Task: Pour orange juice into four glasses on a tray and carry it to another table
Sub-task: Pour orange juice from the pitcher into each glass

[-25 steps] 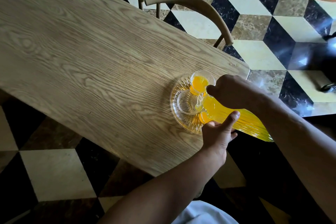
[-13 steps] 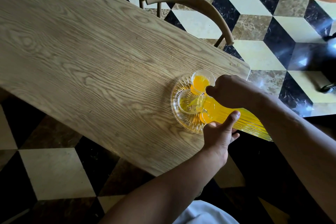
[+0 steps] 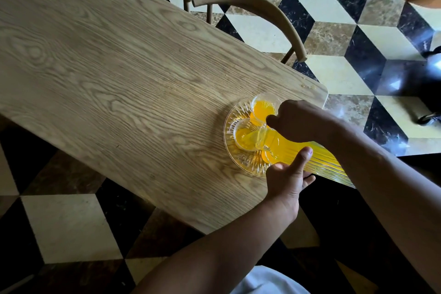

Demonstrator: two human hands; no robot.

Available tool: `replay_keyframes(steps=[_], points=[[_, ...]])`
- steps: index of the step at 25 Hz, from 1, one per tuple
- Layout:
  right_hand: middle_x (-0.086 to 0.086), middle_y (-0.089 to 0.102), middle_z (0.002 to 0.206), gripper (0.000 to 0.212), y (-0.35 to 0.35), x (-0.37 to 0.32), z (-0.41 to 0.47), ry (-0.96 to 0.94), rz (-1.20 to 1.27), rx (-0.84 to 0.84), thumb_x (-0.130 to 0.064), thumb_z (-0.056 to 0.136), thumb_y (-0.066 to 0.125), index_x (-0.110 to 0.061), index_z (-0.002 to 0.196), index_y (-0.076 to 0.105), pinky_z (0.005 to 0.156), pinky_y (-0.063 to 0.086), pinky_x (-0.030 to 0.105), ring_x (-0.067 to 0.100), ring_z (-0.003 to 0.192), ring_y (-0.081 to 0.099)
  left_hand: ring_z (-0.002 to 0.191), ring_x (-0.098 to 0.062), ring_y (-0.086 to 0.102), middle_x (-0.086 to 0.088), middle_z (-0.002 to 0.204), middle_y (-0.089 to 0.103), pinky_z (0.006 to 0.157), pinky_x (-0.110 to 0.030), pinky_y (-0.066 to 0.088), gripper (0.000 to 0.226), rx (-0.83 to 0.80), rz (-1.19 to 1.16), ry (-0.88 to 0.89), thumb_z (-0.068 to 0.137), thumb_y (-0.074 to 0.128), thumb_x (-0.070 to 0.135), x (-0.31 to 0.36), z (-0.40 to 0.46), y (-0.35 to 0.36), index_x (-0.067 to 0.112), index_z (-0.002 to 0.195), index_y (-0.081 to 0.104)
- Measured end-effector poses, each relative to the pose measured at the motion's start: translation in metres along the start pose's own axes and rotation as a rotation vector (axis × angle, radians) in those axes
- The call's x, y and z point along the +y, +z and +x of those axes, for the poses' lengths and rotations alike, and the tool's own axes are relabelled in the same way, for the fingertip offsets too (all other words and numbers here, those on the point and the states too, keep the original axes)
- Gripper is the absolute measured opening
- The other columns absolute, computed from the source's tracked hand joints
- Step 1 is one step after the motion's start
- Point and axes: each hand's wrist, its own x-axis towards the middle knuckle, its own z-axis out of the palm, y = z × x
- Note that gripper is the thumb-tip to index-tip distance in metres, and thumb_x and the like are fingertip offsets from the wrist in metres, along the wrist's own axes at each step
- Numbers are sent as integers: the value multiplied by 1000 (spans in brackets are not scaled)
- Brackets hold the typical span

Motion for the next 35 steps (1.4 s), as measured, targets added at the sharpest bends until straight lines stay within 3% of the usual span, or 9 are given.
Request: replay_keyframes(steps=[5,11,18,25,31,35], points=[[6,48,63,51,-2,-3,0,-18,-40,-5,-45,103,45,-12,64,47,48,29,27,18,54,46,54,-8,68,8,58,72,84,-39,66,41,0,-7,-15,77,92,36,4,-6,2,7,88,64],[6,47,62,53,-3,-4,1,-35,-58,3,-44,103,45,-11,63,47,50,30,28,20,55,46,66,-15,66,-3,64,59,74,-32,66,43,36,-3,-34,80,90,33,11,-12,7,1,98,68],[8,48,60,54,-6,-6,5,-29,-61,9,-43,103,46,-9,61,47,47,28,26,19,52,46,66,-16,65,-3,65,58,73,-32,66,39,34,3,-55,81,89,33,17,-15,11,3,94,68],[8,50,64,52,-8,-9,9,-39,-95,-3,-44,103,45,-10,63,48,48,30,26,18,54,45,59,-12,67,9,48,60,78,-35,66,39,28,-28,-66,82,88,35,18,-14,12,4,98,70],[5,51,63,52,-7,-18,15,-51,-112,-39,-44,103,45,-11,64,50,47,30,26,17,53,46,61,-15,72,4,55,68,75,-35,67,31,32,-66,-67,80,89,34,22,-14,10,9,89,72],[5,50,61,52,-8,-23,18,-56,-132,-29,-44,103,46,-12,62,49,46,29,25,16,52,46,68,-19,75,-4,72,72,73,-36,66,26,38,-87,-63,81,88,33,26,-15,12,13,83,71]])
